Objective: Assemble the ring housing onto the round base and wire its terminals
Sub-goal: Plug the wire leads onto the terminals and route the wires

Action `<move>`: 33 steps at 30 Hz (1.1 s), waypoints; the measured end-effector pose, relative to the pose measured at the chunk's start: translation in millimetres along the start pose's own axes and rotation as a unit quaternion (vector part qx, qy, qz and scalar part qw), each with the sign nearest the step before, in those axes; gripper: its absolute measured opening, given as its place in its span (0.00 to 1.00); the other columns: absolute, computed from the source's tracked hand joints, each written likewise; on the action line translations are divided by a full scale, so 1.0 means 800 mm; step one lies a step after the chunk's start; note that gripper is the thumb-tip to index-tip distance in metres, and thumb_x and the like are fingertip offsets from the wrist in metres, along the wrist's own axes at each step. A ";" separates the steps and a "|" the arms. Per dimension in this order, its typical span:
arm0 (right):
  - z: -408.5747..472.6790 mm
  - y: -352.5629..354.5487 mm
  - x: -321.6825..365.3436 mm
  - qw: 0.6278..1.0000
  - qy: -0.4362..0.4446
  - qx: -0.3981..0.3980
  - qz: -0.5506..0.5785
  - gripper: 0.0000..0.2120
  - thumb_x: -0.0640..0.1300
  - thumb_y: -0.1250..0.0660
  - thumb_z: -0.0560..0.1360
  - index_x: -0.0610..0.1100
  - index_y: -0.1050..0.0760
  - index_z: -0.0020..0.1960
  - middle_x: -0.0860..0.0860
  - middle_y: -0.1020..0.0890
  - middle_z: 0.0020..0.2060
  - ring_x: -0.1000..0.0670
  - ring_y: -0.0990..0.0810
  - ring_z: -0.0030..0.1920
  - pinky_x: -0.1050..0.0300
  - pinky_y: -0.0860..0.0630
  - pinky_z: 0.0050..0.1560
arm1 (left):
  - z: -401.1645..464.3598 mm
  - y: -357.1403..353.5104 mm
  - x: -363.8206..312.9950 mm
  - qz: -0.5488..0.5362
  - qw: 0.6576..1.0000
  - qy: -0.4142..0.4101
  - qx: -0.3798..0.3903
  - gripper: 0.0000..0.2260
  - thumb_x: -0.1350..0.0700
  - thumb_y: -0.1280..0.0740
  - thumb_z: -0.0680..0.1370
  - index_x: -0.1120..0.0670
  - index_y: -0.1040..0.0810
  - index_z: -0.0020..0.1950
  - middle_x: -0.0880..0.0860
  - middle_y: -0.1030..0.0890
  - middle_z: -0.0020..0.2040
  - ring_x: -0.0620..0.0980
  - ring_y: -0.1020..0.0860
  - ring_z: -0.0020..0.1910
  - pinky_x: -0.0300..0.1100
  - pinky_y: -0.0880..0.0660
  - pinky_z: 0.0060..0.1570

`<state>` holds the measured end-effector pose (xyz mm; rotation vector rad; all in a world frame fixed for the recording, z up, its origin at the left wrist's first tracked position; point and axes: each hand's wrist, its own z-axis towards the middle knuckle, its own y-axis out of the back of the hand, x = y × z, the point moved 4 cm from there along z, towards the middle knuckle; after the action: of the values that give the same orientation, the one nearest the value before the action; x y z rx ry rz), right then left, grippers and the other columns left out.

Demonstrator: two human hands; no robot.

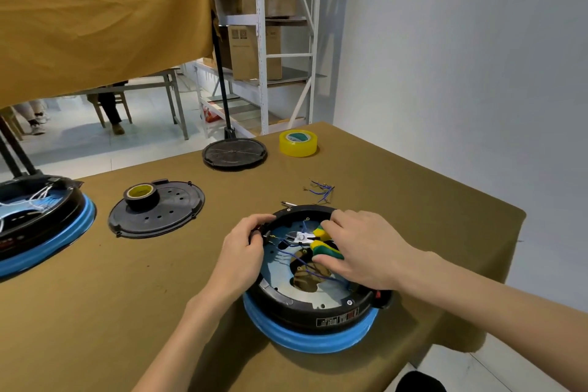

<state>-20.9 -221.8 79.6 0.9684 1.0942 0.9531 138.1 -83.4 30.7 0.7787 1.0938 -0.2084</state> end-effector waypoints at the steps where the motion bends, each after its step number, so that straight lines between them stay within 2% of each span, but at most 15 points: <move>1: 0.000 0.000 0.001 1.000 0.004 -0.002 -0.004 0.29 0.69 0.48 0.81 0.46 0.26 0.65 0.50 0.22 0.53 0.47 0.23 0.51 0.54 0.28 0.50 | 0.000 0.000 0.001 -0.007 1.000 0.006 0.000 0.19 0.64 0.45 0.85 0.47 0.21 0.65 0.43 0.21 0.62 0.41 0.25 0.63 0.43 0.27 0.66; 4: 0.001 0.001 0.006 1.000 0.006 -0.004 -0.006 0.29 0.69 0.47 0.81 0.47 0.26 0.63 0.51 0.23 0.52 0.48 0.24 0.50 0.55 0.34 0.48 | 0.001 -0.002 0.003 -0.012 1.000 0.010 -0.007 0.18 0.64 0.45 0.85 0.47 0.20 0.65 0.44 0.20 0.61 0.39 0.25 0.63 0.35 0.28 0.60; 7: 0.004 0.005 0.010 1.000 0.006 -0.006 -0.002 0.29 0.69 0.48 0.81 0.47 0.26 0.63 0.51 0.23 0.52 0.48 0.24 0.51 0.55 0.33 0.48 | 0.001 -0.003 0.004 -0.016 1.000 0.015 -0.009 0.18 0.64 0.45 0.85 0.48 0.21 0.64 0.44 0.20 0.61 0.35 0.25 0.60 0.26 0.31 0.54; 13: 0.003 0.011 0.022 0.999 0.022 -0.020 0.012 0.28 0.70 0.48 0.80 0.48 0.25 0.57 0.53 0.24 0.46 0.49 0.25 0.43 0.54 0.28 0.44 | 0.000 -0.002 0.004 -0.034 0.999 0.017 -0.009 0.18 0.64 0.45 0.85 0.49 0.20 0.64 0.45 0.20 0.61 0.34 0.25 0.61 0.27 0.30 0.53; 17: 0.004 0.010 0.031 1.000 0.011 -0.011 0.003 0.28 0.70 0.49 0.80 0.47 0.26 0.55 0.53 0.29 0.44 0.51 0.33 0.41 0.53 0.27 0.44 | 0.000 -0.003 0.005 -0.045 0.999 0.018 -0.011 0.18 0.65 0.45 0.85 0.49 0.20 0.64 0.45 0.20 0.61 0.38 0.24 0.62 0.32 0.28 0.57; 23: 0.007 0.014 0.039 1.000 -0.021 -0.011 0.001 0.27 0.69 0.47 0.80 0.47 0.26 0.54 0.52 0.28 0.44 0.50 0.33 0.41 0.54 0.34 0.41 | 0.000 -0.004 0.007 -0.058 0.998 0.026 -0.017 0.19 0.65 0.45 0.84 0.50 0.20 0.65 0.47 0.19 0.62 0.44 0.23 0.64 0.48 0.25 0.67; 30: 0.011 0.015 0.048 0.999 -0.034 0.002 -0.005 0.27 0.69 0.48 0.81 0.47 0.25 0.57 0.51 0.24 0.47 0.49 0.27 0.43 0.54 0.32 0.40 | -0.001 -0.004 0.007 -0.062 0.998 0.029 -0.015 0.18 0.65 0.45 0.84 0.50 0.21 0.65 0.48 0.19 0.62 0.45 0.23 0.64 0.52 0.25 0.67; 33: 0.015 0.017 0.050 0.999 -0.033 0.001 -0.009 0.28 0.69 0.48 0.81 0.47 0.24 0.57 0.50 0.23 0.48 0.49 0.29 0.42 0.54 0.33 0.40 | -0.001 -0.005 0.007 -0.064 0.997 0.031 -0.012 0.18 0.65 0.45 0.84 0.50 0.21 0.65 0.48 0.19 0.62 0.45 0.23 0.63 0.52 0.24 0.66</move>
<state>-3.7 -181.5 84.4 0.9839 1.0476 0.8991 138.4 -84.4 23.9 0.6984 1.2036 -0.2809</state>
